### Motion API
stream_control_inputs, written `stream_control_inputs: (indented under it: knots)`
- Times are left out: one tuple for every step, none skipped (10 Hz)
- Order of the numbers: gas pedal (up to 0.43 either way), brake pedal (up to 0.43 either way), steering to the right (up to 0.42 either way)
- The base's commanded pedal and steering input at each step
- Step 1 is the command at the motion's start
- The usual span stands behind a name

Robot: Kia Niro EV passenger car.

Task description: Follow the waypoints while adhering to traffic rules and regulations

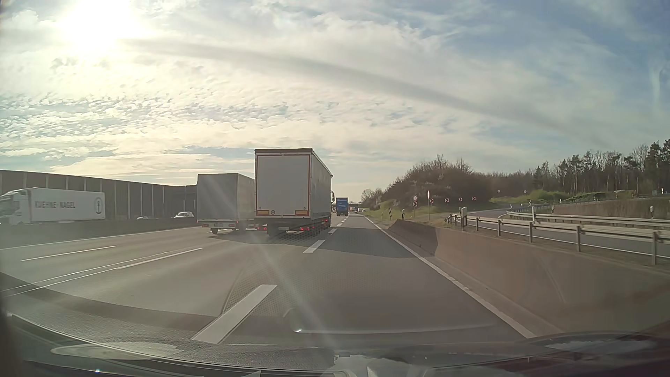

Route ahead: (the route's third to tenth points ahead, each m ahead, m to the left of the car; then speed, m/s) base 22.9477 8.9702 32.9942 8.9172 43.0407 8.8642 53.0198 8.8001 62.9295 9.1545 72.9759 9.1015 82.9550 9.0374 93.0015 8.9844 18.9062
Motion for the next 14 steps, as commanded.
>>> stream_control_inputs:
  knots:
    - [0.311, 0.000, 0.000]
    - [0.311, 0.000, 0.000]
    - [0.311, 0.000, 0.000]
    - [0.311, 0.000, 0.000]
    - [0.311, 0.000, 0.000]
    - [0.339, 0.000, 0.000]
    - [0.358, 0.000, 0.000]
    - [0.370, 0.000, 0.000]
    - [0.370, 0.000, 0.000]
    - [0.370, 0.000, 0.000]
    - [0.370, 0.000, 0.000]
    - [0.370, 0.000, 0.000]
    - [0.370, 0.000, 0.000]
    - [0.370, 0.000, -0.001]
